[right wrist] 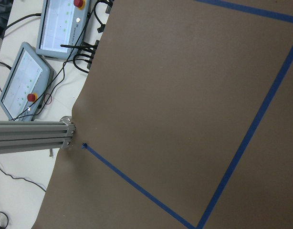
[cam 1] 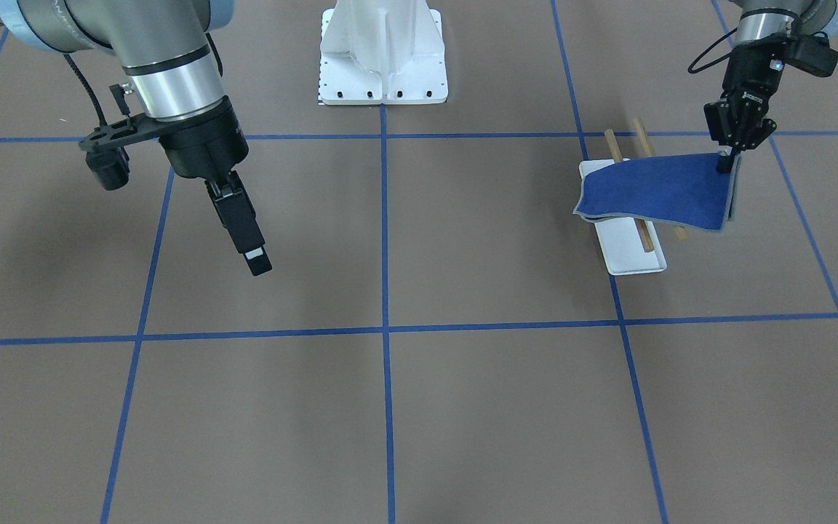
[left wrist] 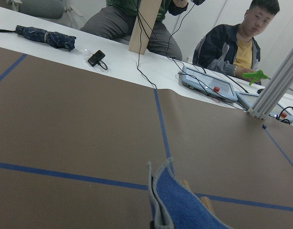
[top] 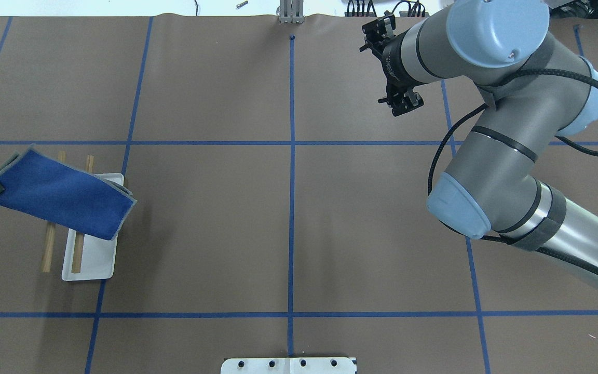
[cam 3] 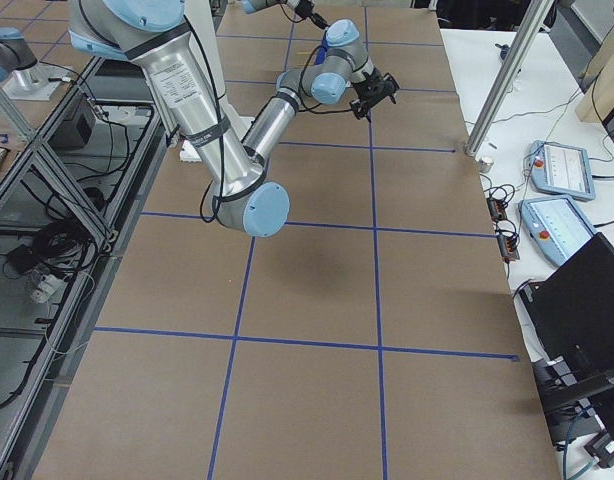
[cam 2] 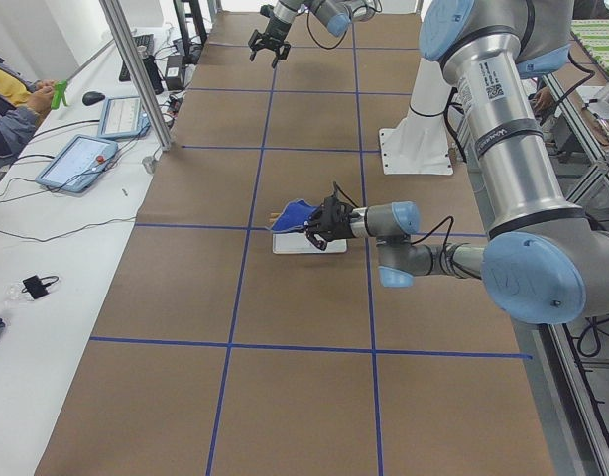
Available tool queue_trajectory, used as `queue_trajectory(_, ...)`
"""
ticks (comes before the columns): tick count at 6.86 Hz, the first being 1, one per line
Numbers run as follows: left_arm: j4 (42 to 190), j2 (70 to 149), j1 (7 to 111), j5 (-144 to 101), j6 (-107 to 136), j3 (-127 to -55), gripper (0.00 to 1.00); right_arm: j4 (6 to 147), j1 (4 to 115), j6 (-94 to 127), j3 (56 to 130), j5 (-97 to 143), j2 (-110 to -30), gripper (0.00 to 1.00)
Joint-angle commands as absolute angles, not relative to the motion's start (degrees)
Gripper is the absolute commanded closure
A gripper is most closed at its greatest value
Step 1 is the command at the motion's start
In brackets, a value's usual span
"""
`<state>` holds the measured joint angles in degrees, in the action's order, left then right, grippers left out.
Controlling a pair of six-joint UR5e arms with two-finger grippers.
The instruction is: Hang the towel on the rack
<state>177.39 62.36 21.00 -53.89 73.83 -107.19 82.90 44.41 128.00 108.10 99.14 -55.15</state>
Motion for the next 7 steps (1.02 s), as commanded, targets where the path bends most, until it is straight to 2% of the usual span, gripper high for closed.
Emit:
queue_trajectory(1,177.89,62.14,21.01,-53.88,73.92,-106.79,1.0,82.88,44.38,127.97,108.11,99.05,-55.28,0.0)
queue_trajectory(3,177.98,62.14,21.01,-53.53,74.0,-106.08,0.86,82.97,44.38,127.97,108.11,99.05,-55.28,0.0)
queue_trajectory(7,178.07,61.79,21.01,-53.61,74.18,-105.64,0.83,82.97,44.38,127.97,108.11,99.05,-55.28,0.0)
